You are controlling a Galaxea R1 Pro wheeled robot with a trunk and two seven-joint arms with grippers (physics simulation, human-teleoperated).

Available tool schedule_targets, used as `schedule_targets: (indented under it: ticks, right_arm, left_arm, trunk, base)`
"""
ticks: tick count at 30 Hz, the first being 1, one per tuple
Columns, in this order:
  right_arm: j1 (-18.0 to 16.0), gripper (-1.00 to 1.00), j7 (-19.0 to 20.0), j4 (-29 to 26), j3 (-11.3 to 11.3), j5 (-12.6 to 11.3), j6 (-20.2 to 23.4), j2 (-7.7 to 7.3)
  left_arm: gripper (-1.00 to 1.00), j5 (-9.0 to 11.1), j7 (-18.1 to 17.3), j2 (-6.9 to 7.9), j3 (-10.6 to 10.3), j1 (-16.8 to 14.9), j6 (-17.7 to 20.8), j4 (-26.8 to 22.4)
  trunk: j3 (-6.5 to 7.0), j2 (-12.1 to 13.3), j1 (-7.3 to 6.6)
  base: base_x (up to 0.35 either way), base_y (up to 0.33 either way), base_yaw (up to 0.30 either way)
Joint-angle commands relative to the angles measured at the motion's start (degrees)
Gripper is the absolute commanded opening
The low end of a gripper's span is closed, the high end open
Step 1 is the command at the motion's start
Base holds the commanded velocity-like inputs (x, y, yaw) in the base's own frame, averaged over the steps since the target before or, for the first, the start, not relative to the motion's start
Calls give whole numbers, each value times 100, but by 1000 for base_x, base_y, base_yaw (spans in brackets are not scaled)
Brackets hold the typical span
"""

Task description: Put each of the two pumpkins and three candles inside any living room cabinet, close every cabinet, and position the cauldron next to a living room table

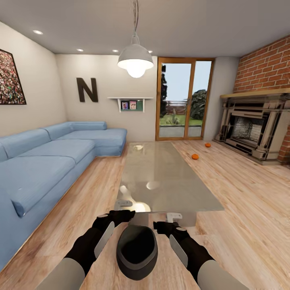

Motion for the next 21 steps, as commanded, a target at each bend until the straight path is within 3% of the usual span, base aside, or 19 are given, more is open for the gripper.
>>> schedule_targets:
  ticks: [1,9,21]
  right_arm:
    - [-4,100,-53,-8,39,-59,19,-4]
    - [-4,100,-53,-7,44,-58,19,-8]
    - [-4,100,-49,2,51,-60,21,-3]
  left_arm:
    - [100,59,43,3,-13,-2,25,-8]
    - [100,60,43,3,-17,-2,25,6]
    - [100,60,43,3,-20,1,25,-13]
  trunk:
    - [18,39,-24]
    - [207,360,-199]
    - [430,841,-463]
  base:
    - [0,0,-220]
    - [0,0,-192]
    - [0,0,-20]
